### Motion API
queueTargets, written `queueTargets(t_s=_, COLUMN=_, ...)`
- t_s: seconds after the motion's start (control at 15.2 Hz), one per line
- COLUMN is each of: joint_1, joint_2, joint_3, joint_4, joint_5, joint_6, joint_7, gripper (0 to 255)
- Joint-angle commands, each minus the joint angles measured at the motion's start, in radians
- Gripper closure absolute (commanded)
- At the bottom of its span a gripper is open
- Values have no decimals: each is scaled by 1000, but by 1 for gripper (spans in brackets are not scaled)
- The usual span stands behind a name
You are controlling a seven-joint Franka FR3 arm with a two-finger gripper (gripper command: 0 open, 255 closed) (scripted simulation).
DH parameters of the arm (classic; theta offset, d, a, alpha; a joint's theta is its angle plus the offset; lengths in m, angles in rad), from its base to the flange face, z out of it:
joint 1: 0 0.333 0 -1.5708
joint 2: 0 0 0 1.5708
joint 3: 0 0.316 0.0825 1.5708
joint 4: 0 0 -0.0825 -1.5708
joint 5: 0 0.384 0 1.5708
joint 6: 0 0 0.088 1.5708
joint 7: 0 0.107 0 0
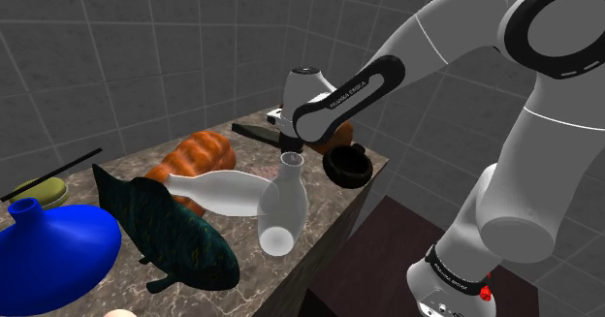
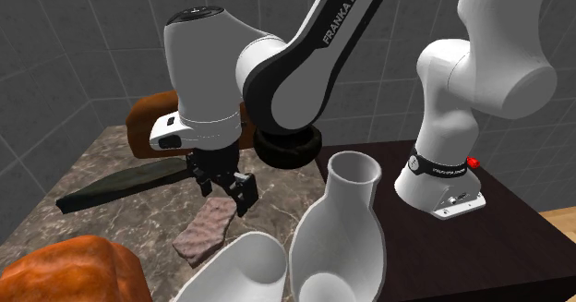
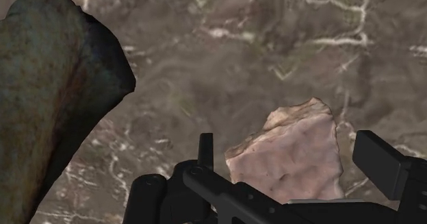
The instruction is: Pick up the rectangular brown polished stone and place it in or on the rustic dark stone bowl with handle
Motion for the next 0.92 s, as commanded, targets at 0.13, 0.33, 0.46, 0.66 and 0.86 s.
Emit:
queueTargets(t_s=0.13, joint_1=0, joint_2=0, joint_3=0, joint_4=0, joint_5=0, joint_6=0, joint_7=0, gripper=255)
queueTargets(t_s=0.33, joint_1=0, joint_2=0, joint_3=0, joint_4=0, joint_5=0, joint_6=0, joint_7=0, gripper=255)
queueTargets(t_s=0.46, joint_1=0, joint_2=0, joint_3=0, joint_4=0, joint_5=0, joint_6=0, joint_7=0, gripper=255)
queueTargets(t_s=0.66, joint_1=0, joint_2=0, joint_3=0, joint_4=0, joint_5=0, joint_6=0, joint_7=0, gripper=255)
queueTargets(t_s=0.86, joint_1=-1, joint_2=-32, joint_3=2, joint_4=7, joint_5=7, joint_6=-39, joint_7=-5, gripper=255)
